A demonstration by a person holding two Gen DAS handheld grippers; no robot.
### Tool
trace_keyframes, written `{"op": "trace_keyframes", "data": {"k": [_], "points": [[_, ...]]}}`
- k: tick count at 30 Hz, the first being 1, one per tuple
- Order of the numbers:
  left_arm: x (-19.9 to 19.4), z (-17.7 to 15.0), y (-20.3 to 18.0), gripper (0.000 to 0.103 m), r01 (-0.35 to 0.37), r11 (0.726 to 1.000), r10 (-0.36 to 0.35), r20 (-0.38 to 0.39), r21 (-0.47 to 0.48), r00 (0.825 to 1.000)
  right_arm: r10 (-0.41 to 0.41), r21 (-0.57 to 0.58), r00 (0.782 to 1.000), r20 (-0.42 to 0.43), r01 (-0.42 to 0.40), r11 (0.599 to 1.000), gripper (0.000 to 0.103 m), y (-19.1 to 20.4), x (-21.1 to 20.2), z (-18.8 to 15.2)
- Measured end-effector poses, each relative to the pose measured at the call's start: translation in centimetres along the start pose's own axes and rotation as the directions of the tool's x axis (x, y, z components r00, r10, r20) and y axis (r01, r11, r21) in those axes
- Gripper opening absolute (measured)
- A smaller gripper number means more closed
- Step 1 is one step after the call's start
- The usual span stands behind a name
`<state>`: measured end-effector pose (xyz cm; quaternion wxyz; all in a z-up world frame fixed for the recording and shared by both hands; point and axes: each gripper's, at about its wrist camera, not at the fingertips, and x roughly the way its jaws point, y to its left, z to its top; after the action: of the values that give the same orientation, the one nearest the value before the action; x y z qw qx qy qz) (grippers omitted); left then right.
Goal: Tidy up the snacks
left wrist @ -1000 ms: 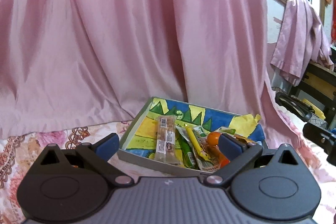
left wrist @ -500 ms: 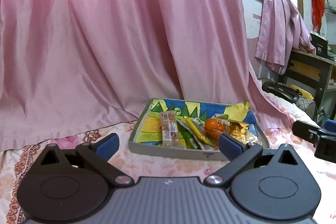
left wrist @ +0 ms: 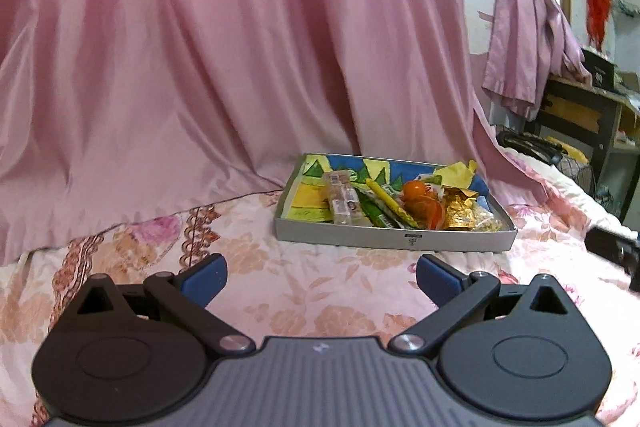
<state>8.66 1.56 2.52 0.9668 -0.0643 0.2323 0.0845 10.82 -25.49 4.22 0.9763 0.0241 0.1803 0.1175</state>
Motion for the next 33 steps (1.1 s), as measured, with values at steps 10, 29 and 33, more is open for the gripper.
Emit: {"op": "trace_keyframes", "data": {"k": [10, 29, 33], "points": [[-1.5, -1.6, 1.9, 0.103, 0.0, 1.0, 0.0, -0.005, -0.018, 1.0, 0.004, -0.023, 1.0, -0.025, -0.005, 1.0, 0.102, 2.1, -1.2, -1.7], [-0.2, -3.8, 2.5, 0.103, -0.04, 0.998, 0.038, -0.036, -0.046, 0.999, 0.038, -0.025, 0.997, -0.065, -0.04, 0.999, 0.102, 3.2, 0.7, -4.9], [0.0, -4.0, 2.2, 0.103, -0.033, 0.999, 0.032, -0.043, -0.033, 0.999, 0.049, -0.021, 0.996, -0.077, -0.051, 0.999, 0.102, 3.1, 0.8, -5.4]]}}
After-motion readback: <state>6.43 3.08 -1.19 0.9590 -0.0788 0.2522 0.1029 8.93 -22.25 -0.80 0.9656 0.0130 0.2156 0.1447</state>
